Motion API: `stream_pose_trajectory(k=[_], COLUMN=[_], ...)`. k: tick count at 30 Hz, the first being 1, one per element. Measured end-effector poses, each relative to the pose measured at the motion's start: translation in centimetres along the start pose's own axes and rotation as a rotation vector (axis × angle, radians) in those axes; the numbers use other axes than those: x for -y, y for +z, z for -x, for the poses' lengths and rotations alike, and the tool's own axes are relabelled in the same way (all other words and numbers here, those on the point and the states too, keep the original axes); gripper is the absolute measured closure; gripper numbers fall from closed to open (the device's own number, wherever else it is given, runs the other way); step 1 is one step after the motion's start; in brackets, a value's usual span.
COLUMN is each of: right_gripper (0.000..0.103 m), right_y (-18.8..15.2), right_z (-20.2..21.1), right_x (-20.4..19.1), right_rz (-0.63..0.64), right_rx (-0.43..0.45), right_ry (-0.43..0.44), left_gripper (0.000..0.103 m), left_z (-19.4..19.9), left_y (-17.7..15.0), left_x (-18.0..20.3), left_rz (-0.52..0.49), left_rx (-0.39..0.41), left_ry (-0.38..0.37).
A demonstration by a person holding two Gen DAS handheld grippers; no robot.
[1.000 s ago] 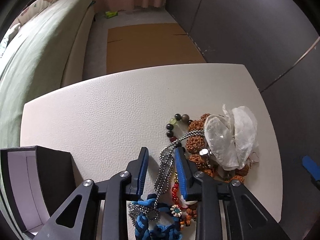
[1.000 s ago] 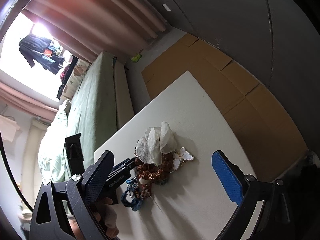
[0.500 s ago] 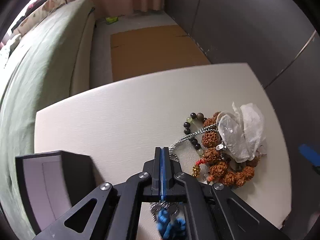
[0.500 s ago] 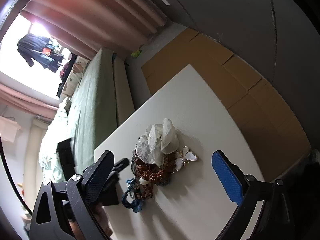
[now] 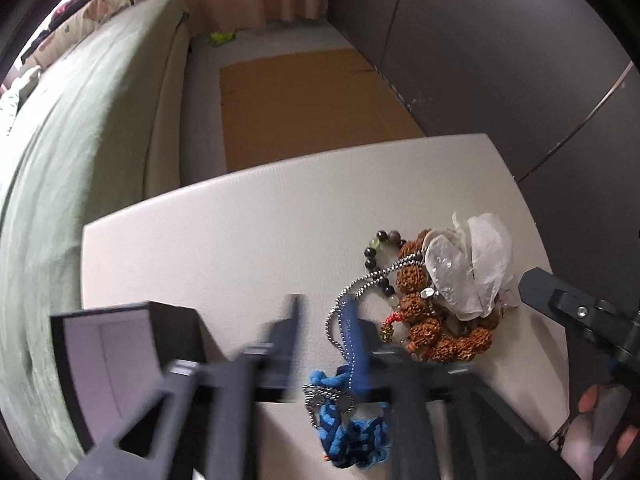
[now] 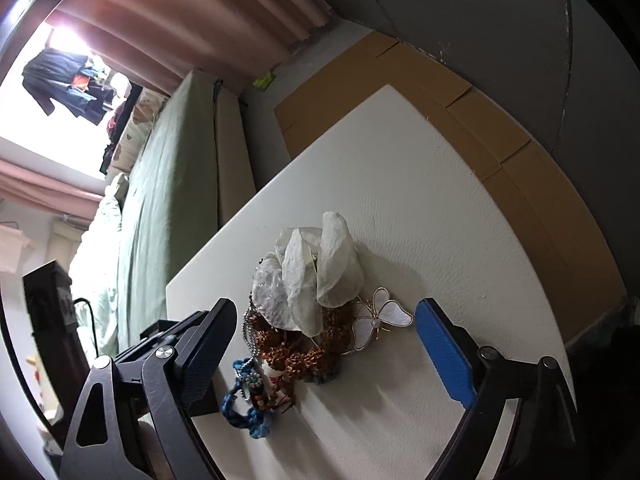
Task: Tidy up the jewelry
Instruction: 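Lift the silver chain with the left tool, pulling it free of the pile, then grasp the clear plastic bag with the right tool while the left tool carries the chain toward the box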
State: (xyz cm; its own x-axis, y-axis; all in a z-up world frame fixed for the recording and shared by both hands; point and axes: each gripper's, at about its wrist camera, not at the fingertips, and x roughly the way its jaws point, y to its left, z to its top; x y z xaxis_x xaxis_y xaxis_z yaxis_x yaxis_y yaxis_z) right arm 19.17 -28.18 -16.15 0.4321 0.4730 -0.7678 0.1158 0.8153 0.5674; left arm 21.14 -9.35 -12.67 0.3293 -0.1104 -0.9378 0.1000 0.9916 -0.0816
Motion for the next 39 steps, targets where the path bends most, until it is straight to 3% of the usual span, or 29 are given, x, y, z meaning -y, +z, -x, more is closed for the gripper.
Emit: stream_pose_trajectory(k=[1, 6, 11, 13, 17, 19, 23, 27, 30, 33, 34, 35, 39], right_gripper=[0.011, 0.011, 0.011, 0.011, 0.011, 0.011, 0.011, 0.013, 0.021, 0.044, 0.065, 0.094, 0.100], right_y=[0.0, 0.4, 0.6, 0.6, 0.6, 0.4, 0.4, 0.4, 0.4, 0.3, 0.2, 0.1, 0.0], right_z=[0.1, 1.2, 2.3, 2.6, 2.8, 2.7, 1.9, 1.2, 0.5, -0.4, -0.7, -0.8, 0.0], right_x=[0.0, 0.4, 1.3, 1.4, 1.4, 1.3, 1.0, 0.4, 0.0, 0.0, 0.2, 0.3, 0.3], right_rz=[0.002, -0.007, -0.033, -0.037, -0.035, -0.031, -0.020, -0.003, 0.015, 0.019, 0.015, 0.009, -0.003], right_rx=[0.001, 0.020, 0.038, 0.043, 0.047, 0.048, 0.026, 0.015, 0.005, -0.010, -0.015, -0.019, 0.002], right_ry=[-0.002, 0.008, 0.006, 0.005, 0.004, 0.005, 0.006, 0.007, -0.001, -0.002, 0.001, 0.004, 0.057], left_gripper=[0.042, 0.041, 0.066, 0.067, 0.090, 0.091, 0.093, 0.093, 0.093, 0.102, 0.102, 0.102, 0.102], left_z=[-0.1, -1.1, -3.0, -3.2, -3.3, -3.4, -3.5, -2.4, -0.7, 1.3, 2.0, 2.7, 6.0], left_y=[-0.1, 0.0, 0.2, 0.2, -0.3, -0.3, 0.1, -0.2, -0.3, -0.2, -0.3, -0.3, -0.2], left_x=[0.1, 0.7, 1.6, 1.8, 3.0, 3.6, 2.3, 0.7, -0.7, -1.2, -1.4, -1.6, -2.4], left_rz=[-0.001, -0.009, -0.023, -0.024, -0.055, -0.078, -0.029, 0.010, 0.027, 0.024, 0.027, 0.029, 0.027], left_rx=[0.008, -0.005, -0.042, -0.028, -0.016, -0.019, -0.037, -0.017, 0.008, 0.038, 0.049, 0.060, 0.120], left_ry=[-0.002, 0.046, 0.081, 0.093, 0.114, 0.131, 0.058, 0.043, 0.041, 0.056, 0.059, 0.061, 0.085])
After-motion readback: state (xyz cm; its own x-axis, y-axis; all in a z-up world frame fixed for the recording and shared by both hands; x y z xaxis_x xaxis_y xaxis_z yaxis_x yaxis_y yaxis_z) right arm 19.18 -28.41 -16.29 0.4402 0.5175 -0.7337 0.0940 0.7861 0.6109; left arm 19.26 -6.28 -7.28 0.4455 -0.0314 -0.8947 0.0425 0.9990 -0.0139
